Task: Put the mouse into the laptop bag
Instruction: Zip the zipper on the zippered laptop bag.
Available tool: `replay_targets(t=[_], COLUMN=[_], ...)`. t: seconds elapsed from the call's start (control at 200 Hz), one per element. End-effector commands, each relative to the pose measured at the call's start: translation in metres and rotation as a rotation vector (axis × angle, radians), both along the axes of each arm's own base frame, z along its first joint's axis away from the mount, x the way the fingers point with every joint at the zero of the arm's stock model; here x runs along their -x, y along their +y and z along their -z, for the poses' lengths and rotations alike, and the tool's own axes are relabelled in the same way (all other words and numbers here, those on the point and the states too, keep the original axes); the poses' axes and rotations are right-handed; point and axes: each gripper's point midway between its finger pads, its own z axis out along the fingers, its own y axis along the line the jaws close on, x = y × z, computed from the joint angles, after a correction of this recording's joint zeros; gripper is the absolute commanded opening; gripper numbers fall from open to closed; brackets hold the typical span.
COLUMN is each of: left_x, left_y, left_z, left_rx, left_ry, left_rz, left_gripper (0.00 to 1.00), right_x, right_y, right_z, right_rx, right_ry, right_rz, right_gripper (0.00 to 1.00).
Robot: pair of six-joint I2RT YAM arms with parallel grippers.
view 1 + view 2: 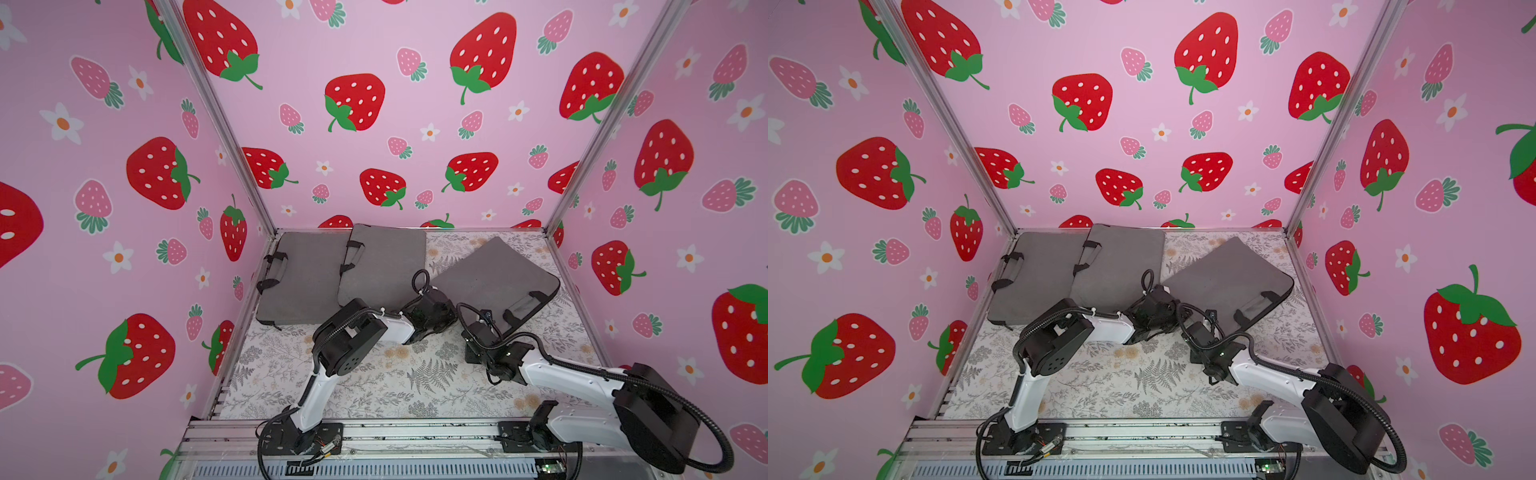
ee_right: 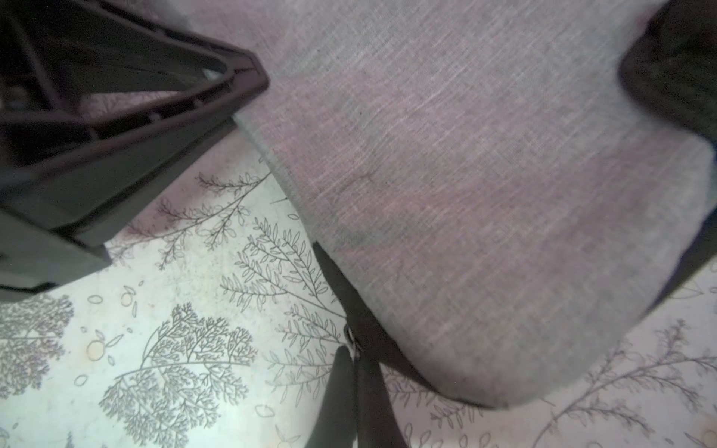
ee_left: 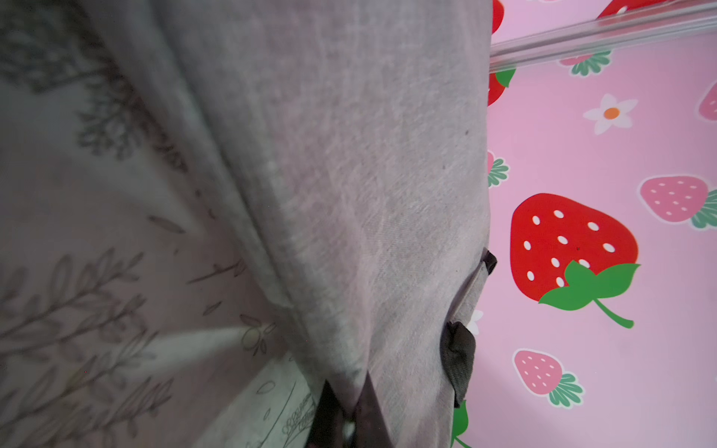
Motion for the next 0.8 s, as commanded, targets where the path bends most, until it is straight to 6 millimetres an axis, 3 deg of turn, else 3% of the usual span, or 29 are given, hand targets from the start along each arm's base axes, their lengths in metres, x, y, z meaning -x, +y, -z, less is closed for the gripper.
replay_targets(t=[0.0,0.225,0.435,0.62,0.69,0.74,0.755,0.795], left_x=[-0.035,-0.090,-0.108,-0.136,-0.142,-0.139,-0.136,-0.125], left_y=[-0.005,0.005,0.010,0.023,0.024,0.020,0.020,0.023], left_z=[-0.015,-0.029,-0.037,-0.035,-0.039,-0.052,-0.054,-0.061], left_rx=[-0.008,0.021,0.028,0.002,0.031,0.092,0.104,0.130], left_ry=[-0.028,-0.033,-0.042,-0.033,-0.015,-0.035,-0.039,-0.046], left_rz=[0.029,0.025,0.011,-0.014,-0.002,0.034,0.039,0.041], left_gripper=[0.00,0.00,0.00,0.00,0.00,0.00,0.03,0.24], right_x=[0.013,0.018,0.016,0.014,0.013,0.010,0.010,0.007], right_y=[-0.001,-0.012,-0.012,-0.022,-0.016,-0.008,-0.006,0.000], right_z=[0.008,0.023,0.026,0.024,0.024,0.022,0.022,0.020], right_rx=[-0.037,0.012,0.031,0.039,0.019,0.005,0.005,-0.012], right_ry=[0.032,0.055,0.068,0.052,0.064,0.059,0.056,0.039], right_rz=[0.008,0.036,0.040,0.072,0.053,0.022,0.011,-0.019], right_gripper=[0.00,0.00,0.00,0.00,0.00,0.00,0.00,0.00])
